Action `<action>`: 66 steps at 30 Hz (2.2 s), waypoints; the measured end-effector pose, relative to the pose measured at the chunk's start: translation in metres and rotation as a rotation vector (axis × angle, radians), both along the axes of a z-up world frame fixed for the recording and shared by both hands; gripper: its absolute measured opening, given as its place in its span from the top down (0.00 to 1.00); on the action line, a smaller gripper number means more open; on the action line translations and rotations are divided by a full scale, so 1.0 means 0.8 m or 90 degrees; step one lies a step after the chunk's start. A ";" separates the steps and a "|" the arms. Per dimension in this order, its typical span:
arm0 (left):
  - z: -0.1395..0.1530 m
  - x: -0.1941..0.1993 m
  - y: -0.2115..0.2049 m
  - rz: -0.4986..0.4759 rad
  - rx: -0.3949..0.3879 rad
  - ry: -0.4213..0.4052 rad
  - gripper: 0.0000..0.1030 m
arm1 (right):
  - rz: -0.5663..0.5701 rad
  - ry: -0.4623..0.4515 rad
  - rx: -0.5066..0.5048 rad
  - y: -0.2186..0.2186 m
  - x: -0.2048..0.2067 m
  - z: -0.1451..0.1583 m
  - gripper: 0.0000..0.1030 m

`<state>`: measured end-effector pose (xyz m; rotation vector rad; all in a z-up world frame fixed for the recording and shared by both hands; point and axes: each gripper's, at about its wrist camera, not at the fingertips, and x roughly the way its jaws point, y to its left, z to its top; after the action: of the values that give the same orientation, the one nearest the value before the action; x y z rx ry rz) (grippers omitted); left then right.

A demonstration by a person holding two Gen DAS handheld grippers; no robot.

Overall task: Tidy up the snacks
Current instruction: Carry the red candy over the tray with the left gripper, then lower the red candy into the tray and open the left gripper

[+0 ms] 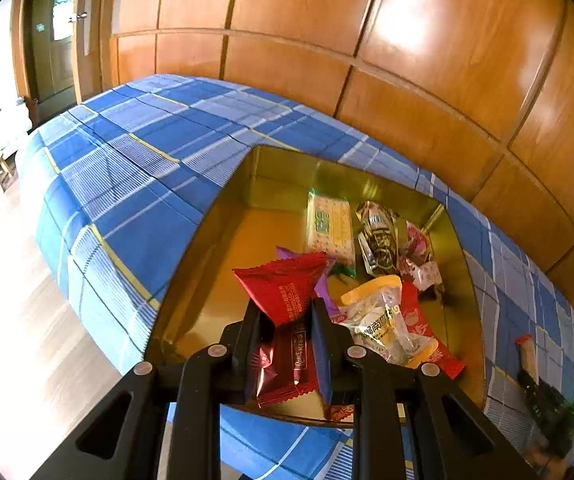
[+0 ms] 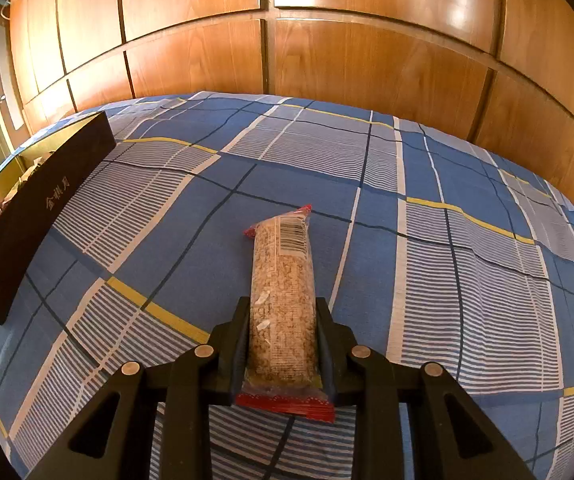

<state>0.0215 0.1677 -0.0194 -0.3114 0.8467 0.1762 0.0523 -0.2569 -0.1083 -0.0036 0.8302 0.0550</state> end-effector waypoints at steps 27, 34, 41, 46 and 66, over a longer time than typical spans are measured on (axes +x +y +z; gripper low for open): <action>-0.014 -0.005 -0.054 -0.026 0.069 0.008 0.60 | -0.008 0.002 -0.018 0.007 0.000 0.000 0.72; 0.001 -0.013 -0.068 -0.046 0.088 -0.016 0.57 | -0.025 0.014 -0.014 0.011 -0.002 0.003 0.72; 0.005 -0.018 -0.073 -0.056 0.094 -0.026 0.57 | -0.023 0.052 0.027 0.019 0.005 0.012 0.72; 0.005 -0.020 -0.071 -0.050 0.095 -0.027 0.57 | 0.016 0.062 0.067 0.048 0.007 0.028 0.72; 0.000 -0.024 -0.035 -0.008 0.077 -0.027 0.57 | 0.250 0.057 0.096 0.271 0.052 0.118 0.72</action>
<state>0.0019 0.1401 -0.0193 -0.1951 0.7926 0.2080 0.0940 -0.0405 -0.0142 -0.0224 0.9043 0.4910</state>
